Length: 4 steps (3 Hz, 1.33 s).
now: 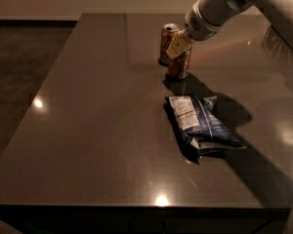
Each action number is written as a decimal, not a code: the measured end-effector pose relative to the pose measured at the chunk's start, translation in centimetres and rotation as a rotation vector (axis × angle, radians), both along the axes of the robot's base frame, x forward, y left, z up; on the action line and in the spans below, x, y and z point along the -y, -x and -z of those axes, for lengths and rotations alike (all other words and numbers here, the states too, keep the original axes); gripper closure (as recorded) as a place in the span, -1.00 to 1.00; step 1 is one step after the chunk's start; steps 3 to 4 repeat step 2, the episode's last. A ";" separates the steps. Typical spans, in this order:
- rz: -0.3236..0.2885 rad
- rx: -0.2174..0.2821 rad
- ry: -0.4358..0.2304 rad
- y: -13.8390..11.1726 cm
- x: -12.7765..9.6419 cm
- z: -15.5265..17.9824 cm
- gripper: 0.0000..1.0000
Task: Move coke can near orange can
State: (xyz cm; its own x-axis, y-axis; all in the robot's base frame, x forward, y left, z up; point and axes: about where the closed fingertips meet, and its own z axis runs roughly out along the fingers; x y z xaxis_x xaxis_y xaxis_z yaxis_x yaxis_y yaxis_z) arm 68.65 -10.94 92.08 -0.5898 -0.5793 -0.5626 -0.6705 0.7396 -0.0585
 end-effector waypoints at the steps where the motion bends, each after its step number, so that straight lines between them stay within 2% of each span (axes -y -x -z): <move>1: -0.003 -0.003 0.000 0.0 -0.2 0.2 -0.99; 4: -0.003 -0.004 0.000 0.0 -0.2 0.3 -1.00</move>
Offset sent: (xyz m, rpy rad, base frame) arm 0.0001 0.0016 -0.0019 0.0003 0.0030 0.0028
